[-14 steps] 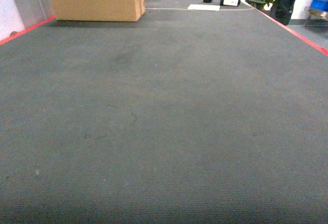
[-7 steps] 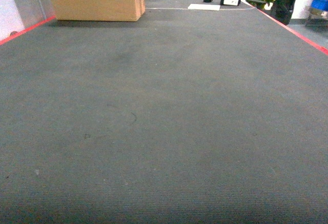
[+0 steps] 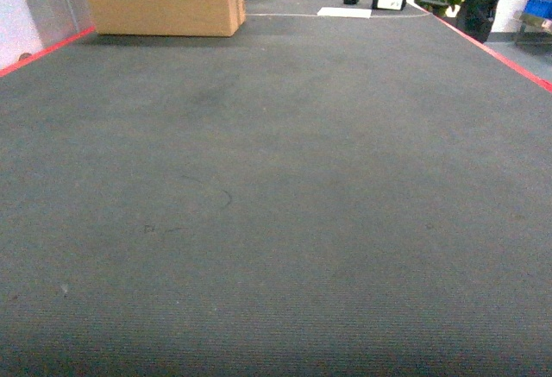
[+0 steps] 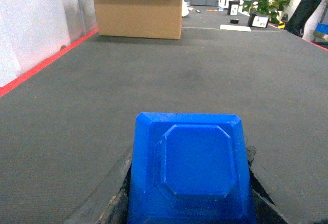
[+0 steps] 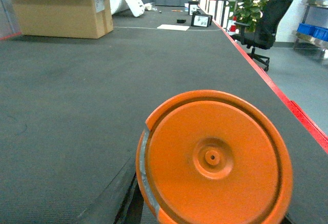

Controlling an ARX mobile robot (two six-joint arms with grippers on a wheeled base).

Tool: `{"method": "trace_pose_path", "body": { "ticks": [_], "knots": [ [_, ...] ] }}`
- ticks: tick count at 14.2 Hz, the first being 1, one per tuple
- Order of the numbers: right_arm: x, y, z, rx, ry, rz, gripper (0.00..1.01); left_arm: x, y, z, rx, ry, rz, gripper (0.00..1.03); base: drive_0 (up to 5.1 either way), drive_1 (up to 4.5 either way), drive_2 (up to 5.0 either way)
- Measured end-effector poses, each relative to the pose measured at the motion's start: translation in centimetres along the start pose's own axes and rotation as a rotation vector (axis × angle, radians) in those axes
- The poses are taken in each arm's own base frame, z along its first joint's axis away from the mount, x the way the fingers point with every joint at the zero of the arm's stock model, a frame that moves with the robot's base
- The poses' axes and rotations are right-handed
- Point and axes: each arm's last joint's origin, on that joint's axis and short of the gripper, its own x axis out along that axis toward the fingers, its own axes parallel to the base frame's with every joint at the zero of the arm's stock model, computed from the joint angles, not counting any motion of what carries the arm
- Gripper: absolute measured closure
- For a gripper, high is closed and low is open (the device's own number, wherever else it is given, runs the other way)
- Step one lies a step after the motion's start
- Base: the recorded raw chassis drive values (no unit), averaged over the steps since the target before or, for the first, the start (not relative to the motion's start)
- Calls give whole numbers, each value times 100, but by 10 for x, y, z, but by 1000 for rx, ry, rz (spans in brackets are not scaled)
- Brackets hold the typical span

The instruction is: Sort blue parts and orange caps into right shelf containers

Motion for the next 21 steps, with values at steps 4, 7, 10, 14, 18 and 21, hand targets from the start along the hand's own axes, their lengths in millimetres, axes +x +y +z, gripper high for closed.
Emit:
{"method": "trace_pose_path", "body": {
  "ticks": [4, 7, 10, 14, 18, 21],
  "knots": [
    [0, 0, 0, 0, 0, 0, 57, 0, 0, 0, 0, 0, 4, 60, -96, -96, -96],
    [0, 0, 0, 0, 0, 0, 57, 0, 0, 0, 0, 0, 3, 60, -192, -192, -192],
    [0, 0, 0, 0, 0, 0, 57, 0, 0, 0, 0, 0, 2, 60, -192, -192, -192],
    [0, 0, 0, 0, 0, 0, 57, 0, 0, 0, 0, 0, 2, 60, -192, -192, -192],
    [0, 0, 0, 0, 0, 0, 57, 0, 0, 0, 0, 0, 2, 60, -167, -167, -167],
    [0, 0, 0, 0, 0, 0, 57, 0, 0, 0, 0, 0, 2, 60, -158, -158, -158]
  ]
}}
